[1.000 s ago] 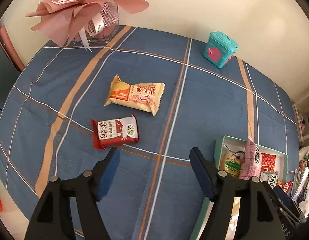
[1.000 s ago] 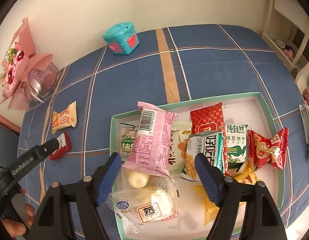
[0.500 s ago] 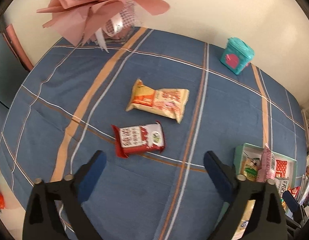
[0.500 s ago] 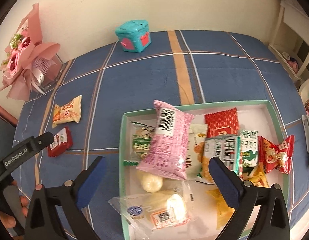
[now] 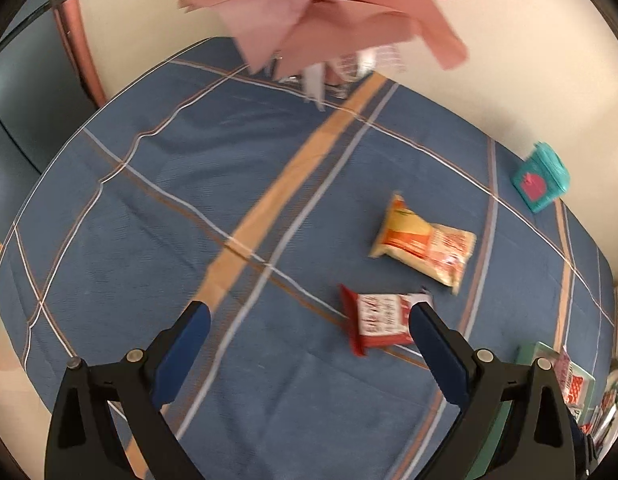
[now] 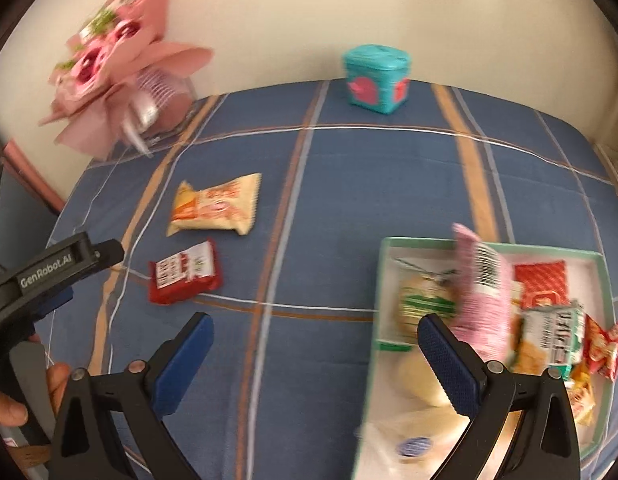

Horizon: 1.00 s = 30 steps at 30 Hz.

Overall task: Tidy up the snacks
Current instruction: 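Move both open tools back to the last two packets, then grasp the red-white milk biscuit packet with right tool while left tool grasps the yellow Swiss roll packet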

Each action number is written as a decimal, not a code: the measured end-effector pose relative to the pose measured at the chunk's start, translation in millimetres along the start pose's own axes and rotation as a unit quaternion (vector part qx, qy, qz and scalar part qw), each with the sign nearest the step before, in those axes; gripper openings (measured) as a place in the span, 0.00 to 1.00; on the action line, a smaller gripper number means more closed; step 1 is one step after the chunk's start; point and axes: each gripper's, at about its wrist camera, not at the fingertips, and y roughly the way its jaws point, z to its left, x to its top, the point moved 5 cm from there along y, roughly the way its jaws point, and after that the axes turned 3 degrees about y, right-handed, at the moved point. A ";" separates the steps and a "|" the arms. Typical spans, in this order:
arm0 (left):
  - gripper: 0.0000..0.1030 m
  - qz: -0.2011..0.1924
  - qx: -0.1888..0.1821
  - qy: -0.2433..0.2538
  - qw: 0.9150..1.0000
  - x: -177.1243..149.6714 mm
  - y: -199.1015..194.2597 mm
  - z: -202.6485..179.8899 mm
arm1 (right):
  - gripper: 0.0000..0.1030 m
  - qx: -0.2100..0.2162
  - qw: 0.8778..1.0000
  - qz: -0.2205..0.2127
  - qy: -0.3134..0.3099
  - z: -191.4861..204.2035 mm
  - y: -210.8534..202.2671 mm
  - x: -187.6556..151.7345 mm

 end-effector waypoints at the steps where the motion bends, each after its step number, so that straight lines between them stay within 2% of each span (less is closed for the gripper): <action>1: 0.97 0.002 0.000 -0.005 1.000 0.8 1.7 5.9 | 1.00 0.002 1.000 0.002 -0.005 5.5 2.5 -0.8; 7: 0.97 0.015 0.002 -0.021 1.000 2.4 15.3 26.8 | 1.00 0.009 0.999 0.020 -0.028 31.6 22.3 -6.4; 13: 0.97 0.052 0.006 0.004 0.999 -7.4 39.1 19.7 | 1.00 0.014 0.999 0.046 -0.019 37.9 44.9 -14.3; 17: 0.97 0.061 0.008 0.007 0.998 -8.5 50.4 19.1 | 1.00 0.022 0.998 0.058 -0.012 43.4 59.8 -15.0; 21: 0.97 0.069 0.010 0.005 0.998 -7.7 58.3 21.7 | 1.00 0.031 0.998 0.057 -0.013 53.4 69.4 -10.4; 26: 0.97 0.058 0.028 0.006 0.998 1.2 60.9 31.1 | 1.00 0.041 0.997 0.052 -0.038 75.4 77.4 -3.8; 30: 0.97 0.065 0.029 -0.011 0.997 3.3 69.0 45.5 | 1.00 0.043 0.996 0.050 -0.052 89.9 84.7 -1.0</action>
